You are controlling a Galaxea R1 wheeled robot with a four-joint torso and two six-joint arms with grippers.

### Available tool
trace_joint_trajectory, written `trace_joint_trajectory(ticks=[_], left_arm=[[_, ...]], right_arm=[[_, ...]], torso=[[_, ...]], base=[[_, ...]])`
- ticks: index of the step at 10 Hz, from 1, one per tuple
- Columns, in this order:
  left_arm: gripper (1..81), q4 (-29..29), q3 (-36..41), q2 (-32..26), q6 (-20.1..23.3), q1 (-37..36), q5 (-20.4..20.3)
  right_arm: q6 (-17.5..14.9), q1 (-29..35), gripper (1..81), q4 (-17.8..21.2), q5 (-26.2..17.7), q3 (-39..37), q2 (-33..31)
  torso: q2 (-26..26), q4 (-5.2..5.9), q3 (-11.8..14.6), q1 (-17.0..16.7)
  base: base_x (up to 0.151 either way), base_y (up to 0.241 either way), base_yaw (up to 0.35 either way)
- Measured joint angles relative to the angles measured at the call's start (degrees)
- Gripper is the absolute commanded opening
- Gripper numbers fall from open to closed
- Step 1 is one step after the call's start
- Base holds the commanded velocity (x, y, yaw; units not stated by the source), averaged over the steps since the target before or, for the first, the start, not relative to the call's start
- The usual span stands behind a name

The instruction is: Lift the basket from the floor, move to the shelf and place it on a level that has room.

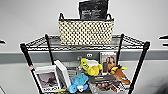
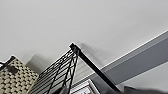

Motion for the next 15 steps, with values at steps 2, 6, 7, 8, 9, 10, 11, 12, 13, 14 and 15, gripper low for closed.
trace_joint_trajectory(ticks=[2, 6, 7, 8, 9, 10, 11, 12, 13, 14, 15], left_arm=[[81.1, 0.15, -0.72, -1.41, 2.18, 4.66, -0.02], [81.1, 0.17, -0.85, -2.02, 4.56, 18.41, -3.8], [81.1, 0.17, -0.83, -1.91, 5.49, 21.93, -5.4], [81.1, 0.17, -0.8, -1.74, 5.77, 25.58, -7.31], [81.1, 0.17, -0.79, -1.27, 6.03, 29.61, -9.35], [81.1, 0.17, -0.66, -0.45, 6.64, 33.83, -11.45], [81.1, 0.17, -0.35, 0.35, 6.99, 37.8, -13.68], [81.1, 0.17, -0.33, 1.26, 7.19, 41.47, -16.1], [81.1, 0.17, -0.33, 2.12, 7.41, 44.97, -18.4], [81.1, 0.22, -0.38, 3.22, 7.58, 48.45, -20.68], [81.1, 0.23, -0.69, 4.71, 8.02, 52.05, -22.91]], right_arm=[[-0.02, -4.63, 81.1, -0.89, -0.2, -0.22, -0.99], [-0.28, -17.58, 81.1, -1.68, 0.06, -0.39, -1.21], [-0.44, -20.44, 81.1, -1.79, 0.22, -0.72, -1.13], [-0.61, -23.69, 81.1, -1.94, 0.59, -1.1, -0.78], [-1.13, -26.97, 81.1, -2.11, 1.13, -1.38, -0.46], [-2.16, -30.24, 81.1, -2.16, 1.82, -1.6, -0.17], [-3.17, -33.69, 81.1, -2.32, 2.38, -2.23, 0.46], [-4.19, -36.93, 81.1, -2.35, 3.01, -2.89, 1.32], [-5.32, -39.85, 81.1, -2.4, 3.45, -3.55, 2.36], [-6.31, -42.52, 81.1, -2.4, 3.86, -4.18, 3.5], [-7.61, -45.08, 81.1, -2.38, 4.67, -4.99, 4.72]], torso=[[0.0, 0.0, 0.0, 0.0], [0.0, 0.0, 0.02, -0.05], [0.0, 0.0, 0.02, -0.05], [0.0, 0.0, 0.02, -0.05], [0.0, 0.0, 0.02, -0.05], [0.0, 0.0, 0.02, -0.05], [0.0, 0.0, 0.02, -0.05], [0.0, 0.0, 0.02, -0.05], [0.0, 0.0, 0.02, -0.05], [0.0, 0.0, 0.02, -0.05], [0.0, 0.0, 0.02, -0.05]], base=[[0.0, 0.0, 0.0], [0.0, 0.0, 0.0], [0.0, 0.0, 0.0], [0.0, 0.0, 0.0], [0.0, 0.0, 0.0], [0.0, 0.0, 0.0], [0.0, 0.0, 0.0], [0.0, 0.0, 0.0], [0.0, 0.0, 0.0], [0.0, 0.0, 0.0], [0.0, 0.0, 0.0]])
